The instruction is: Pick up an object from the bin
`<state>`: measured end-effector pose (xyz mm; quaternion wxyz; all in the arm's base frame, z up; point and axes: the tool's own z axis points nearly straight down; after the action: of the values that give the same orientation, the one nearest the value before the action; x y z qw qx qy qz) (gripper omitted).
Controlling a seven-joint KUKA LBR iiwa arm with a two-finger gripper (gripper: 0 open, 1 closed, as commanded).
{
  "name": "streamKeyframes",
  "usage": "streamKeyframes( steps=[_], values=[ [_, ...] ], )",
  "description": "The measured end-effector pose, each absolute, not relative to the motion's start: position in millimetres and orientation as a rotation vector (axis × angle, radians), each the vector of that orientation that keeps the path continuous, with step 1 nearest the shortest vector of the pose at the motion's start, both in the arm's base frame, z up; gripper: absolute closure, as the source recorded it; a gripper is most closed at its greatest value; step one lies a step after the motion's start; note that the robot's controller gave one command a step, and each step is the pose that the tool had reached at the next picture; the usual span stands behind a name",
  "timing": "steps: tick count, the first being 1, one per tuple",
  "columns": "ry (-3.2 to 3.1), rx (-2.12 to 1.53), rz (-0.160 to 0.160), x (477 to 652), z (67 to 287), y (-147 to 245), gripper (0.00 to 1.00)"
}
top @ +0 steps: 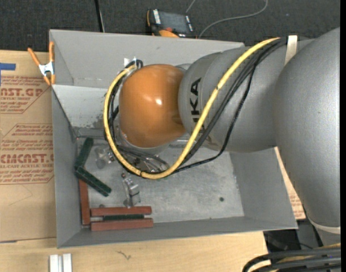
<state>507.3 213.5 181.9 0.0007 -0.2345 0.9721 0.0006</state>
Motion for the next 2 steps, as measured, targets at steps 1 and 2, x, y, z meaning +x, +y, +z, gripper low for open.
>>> streamKeyframes(
  steps=[1,2],
  values=[
    [2.996,-0.958,0.0,477.8,126.5,205.8,0.0],
    [3.029,-0.819,0.002,482.8,73.7,195.3,0.0]
  ],
)
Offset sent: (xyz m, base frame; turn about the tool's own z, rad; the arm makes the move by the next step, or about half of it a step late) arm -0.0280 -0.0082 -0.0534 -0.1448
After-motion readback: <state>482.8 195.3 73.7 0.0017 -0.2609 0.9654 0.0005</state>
